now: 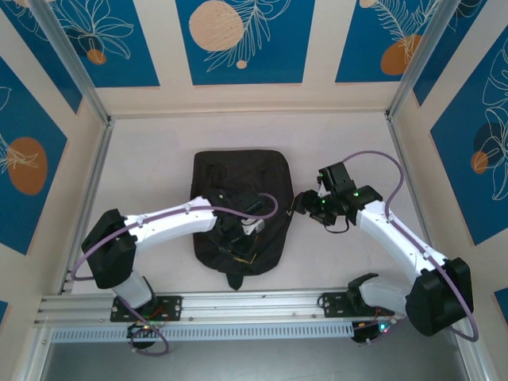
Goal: Pack the student bag
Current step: Zip the student bag at the center of the table, then reset both arms
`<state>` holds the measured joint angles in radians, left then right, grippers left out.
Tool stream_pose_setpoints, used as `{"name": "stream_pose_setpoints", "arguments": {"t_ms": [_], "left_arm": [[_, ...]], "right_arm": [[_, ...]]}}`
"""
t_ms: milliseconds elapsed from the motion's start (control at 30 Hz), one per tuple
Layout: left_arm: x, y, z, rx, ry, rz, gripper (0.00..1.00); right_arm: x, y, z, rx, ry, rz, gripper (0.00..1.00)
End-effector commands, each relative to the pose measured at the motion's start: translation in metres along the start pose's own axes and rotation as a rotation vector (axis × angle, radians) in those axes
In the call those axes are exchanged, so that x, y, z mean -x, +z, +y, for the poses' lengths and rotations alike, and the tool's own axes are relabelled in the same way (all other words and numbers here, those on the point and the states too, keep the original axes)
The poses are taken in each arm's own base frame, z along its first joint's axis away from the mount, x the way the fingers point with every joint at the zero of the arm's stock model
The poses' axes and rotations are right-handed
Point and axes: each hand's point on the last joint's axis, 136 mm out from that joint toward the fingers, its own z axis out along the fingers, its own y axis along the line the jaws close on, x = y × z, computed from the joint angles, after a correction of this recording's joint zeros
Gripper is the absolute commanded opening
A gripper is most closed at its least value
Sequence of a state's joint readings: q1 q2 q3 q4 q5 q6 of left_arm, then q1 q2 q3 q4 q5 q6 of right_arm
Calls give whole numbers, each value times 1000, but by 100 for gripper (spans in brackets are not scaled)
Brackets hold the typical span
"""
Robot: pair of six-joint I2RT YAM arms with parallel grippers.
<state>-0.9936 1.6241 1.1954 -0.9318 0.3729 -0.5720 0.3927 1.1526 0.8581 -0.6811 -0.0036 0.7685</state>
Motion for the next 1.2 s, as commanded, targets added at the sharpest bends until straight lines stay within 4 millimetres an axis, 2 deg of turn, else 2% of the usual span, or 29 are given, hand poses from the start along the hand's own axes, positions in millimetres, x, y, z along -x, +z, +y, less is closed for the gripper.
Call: {"name": "stream_pose_setpoints", "arguments": {"t_ms": [0,133,233,367,400,433,467,500,633,700,800,867,967,1100,1167], "left_arm": [[8,-1,7,69,38,-15,10],[23,-5,11,103,36,-76,16],[31,-8,4,79,49,-99,22],[27,-29,-22,-29,170,-128,44],[25,-38,-27,-52,197,-148,50],[22,-48,-33,-85,232,-177,59],[21,-59,-38,-106,254,-212,80],[20,-68,-41,-120,264,-237,99],[24,-106,-43,-158,283,-379,100],[32,-126,-31,-149,258,-479,100],[45,-157,0,-109,167,-634,100],[54,-179,47,75,24,-742,100],[51,-204,112,404,-98,-879,100],[47,-209,160,630,-43,-954,100],[38,-201,191,752,-45,-967,100]], "right_arm": [[0,-8,10,29,-44,-4,61],[-2,-7,10,30,-52,1,61],[-1,-7,11,37,-60,0,61],[-1,-20,24,84,-125,-14,66],[-1,-24,26,91,-138,-25,69],[0,-30,28,99,-152,-42,77],[2,-36,30,106,-167,-59,93],[1,-40,32,111,-179,-69,99],[2,-58,37,116,-237,-95,99],[6,-65,38,96,-253,-112,99],[10,-73,46,101,-302,-122,99],[17,-77,49,99,-332,-151,99],[29,-81,54,109,-375,-224,99],[36,-81,59,142,-465,-307,99],[39,-82,56,146,-501,-357,99]]}}
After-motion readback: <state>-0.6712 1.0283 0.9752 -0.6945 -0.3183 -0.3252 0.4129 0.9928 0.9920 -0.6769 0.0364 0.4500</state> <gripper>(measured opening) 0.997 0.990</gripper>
